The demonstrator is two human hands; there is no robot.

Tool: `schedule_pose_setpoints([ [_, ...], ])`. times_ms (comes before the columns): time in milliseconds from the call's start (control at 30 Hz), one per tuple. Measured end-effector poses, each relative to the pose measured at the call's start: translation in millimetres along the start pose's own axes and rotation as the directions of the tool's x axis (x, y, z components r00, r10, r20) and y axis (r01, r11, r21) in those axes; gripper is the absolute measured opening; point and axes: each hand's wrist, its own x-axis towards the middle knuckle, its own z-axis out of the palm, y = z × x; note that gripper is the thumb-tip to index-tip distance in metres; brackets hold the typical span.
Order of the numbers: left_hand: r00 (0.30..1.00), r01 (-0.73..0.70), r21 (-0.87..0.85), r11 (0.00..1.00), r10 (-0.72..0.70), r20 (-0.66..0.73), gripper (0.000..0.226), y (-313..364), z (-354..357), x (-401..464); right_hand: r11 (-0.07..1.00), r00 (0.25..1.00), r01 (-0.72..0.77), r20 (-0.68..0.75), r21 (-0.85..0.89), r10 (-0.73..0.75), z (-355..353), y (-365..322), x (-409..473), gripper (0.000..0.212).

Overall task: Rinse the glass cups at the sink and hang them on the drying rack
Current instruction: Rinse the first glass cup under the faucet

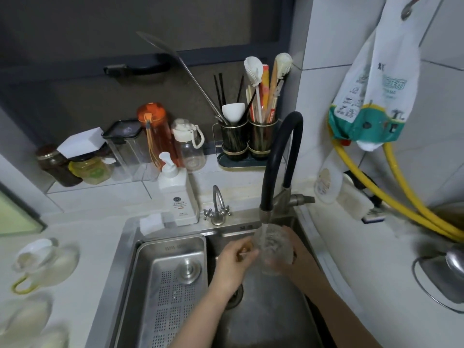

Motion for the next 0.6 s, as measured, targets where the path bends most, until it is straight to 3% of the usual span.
schedule_pose_setpoints([
  [200, 0.998, 0.027, -0.070, 0.997, -0.031, -0.047, 0.033, 1, -9, 11, 0.998, 0.999, 0.047, 0.017, -0.050, -0.046, 5, -12, 10, 0.067],
  [333, 1.000, 0.004, -0.023, 1.000, -0.003, 0.023, 0.035, 7, 1, 9, 0.999, 0.998, 0.034, -0.044, -0.013, -0.034, -5, -2, 5, 0.066],
  [467, 0.998, 0.055, -0.073, 0.996, -0.058, -0.036, 0.034, -8, -12, 4, 0.998, 0.995, 0.054, 0.084, 0.020, -0.056, 7, -2, 7, 0.074],
  [600, 0.998, 0.041, -0.095, 0.995, -0.046, -0.050, 0.034, 3, -5, 19, 0.990, 0.998, 0.054, 0.012, 0.132, -0.056, 0, -2, 26, 0.048],
])
